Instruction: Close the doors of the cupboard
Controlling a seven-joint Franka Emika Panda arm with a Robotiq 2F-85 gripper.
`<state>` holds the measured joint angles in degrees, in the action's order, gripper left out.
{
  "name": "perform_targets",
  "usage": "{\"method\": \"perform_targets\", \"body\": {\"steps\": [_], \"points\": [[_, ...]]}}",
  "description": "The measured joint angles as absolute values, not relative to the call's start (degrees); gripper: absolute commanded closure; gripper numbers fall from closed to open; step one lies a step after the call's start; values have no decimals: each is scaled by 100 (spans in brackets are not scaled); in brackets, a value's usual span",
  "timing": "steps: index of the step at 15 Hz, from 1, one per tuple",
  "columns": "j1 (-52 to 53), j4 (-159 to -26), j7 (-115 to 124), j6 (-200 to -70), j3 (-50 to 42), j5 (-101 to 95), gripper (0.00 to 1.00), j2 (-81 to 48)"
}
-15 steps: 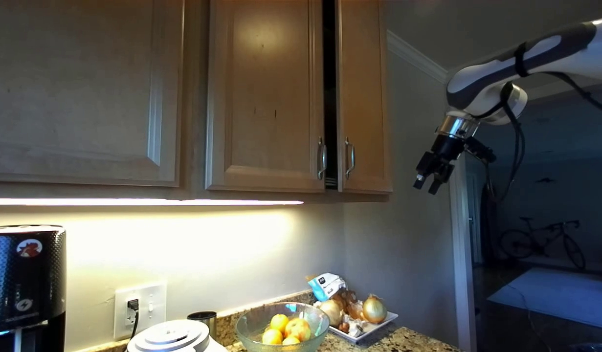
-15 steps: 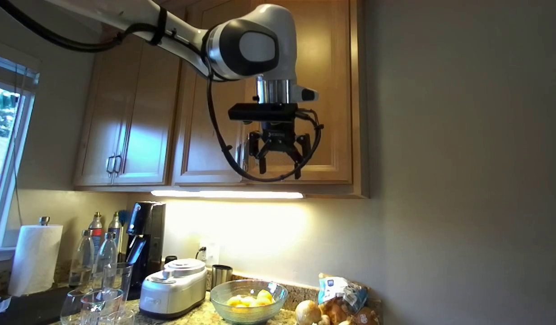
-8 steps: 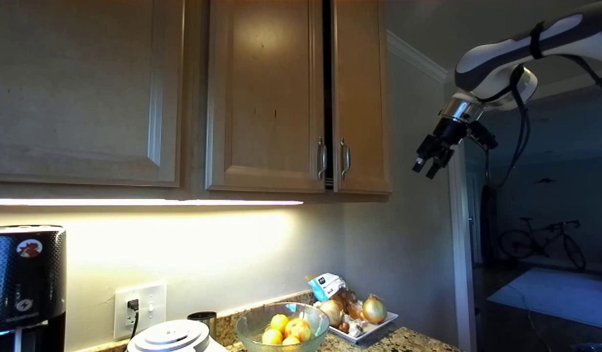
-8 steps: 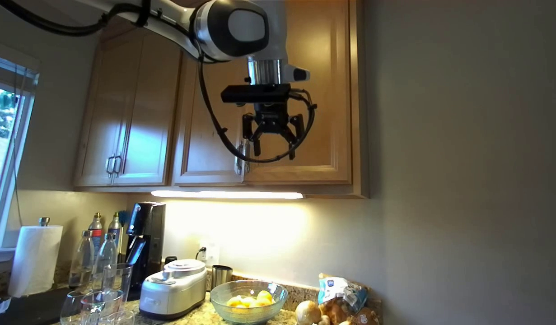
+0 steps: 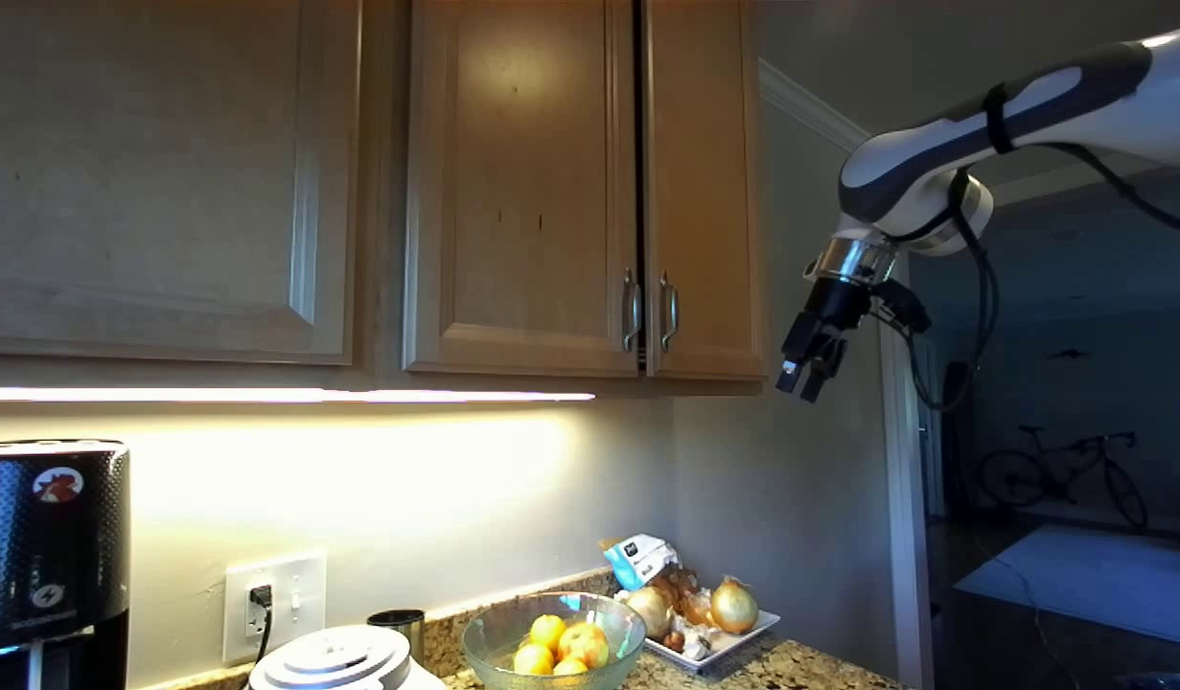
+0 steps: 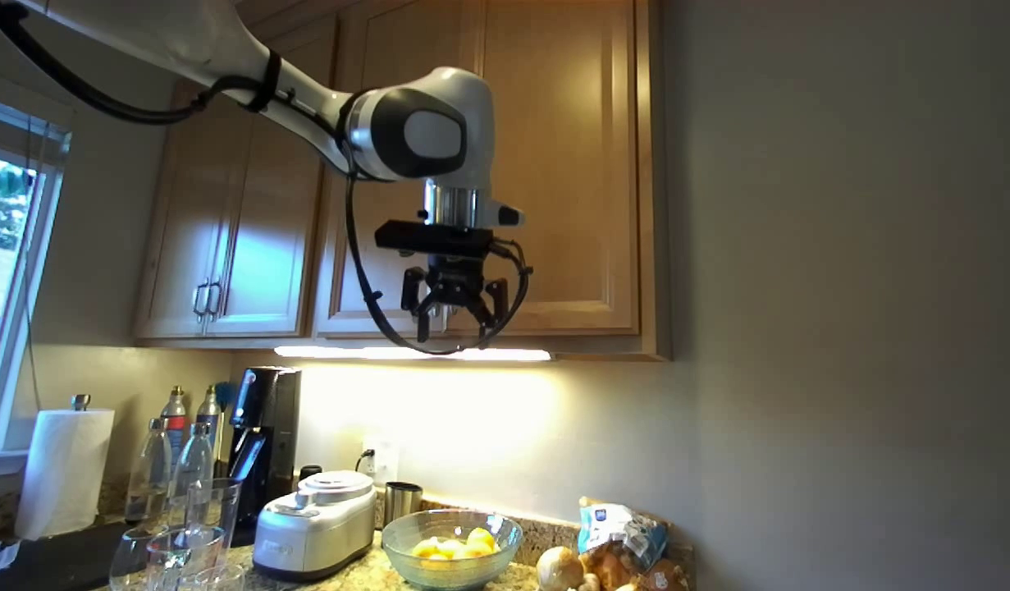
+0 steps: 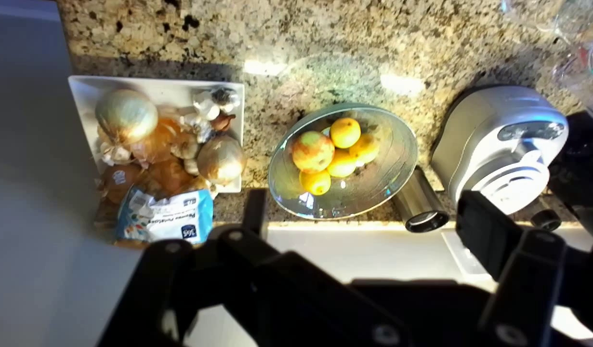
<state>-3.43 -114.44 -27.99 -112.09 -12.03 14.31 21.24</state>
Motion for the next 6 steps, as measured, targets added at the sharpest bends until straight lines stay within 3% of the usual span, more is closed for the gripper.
{"method": "perform_targets", "body": {"steps": [6], "points": [[-339,-11810,-2796,-11130,-1019,1291,0,2049]]}}
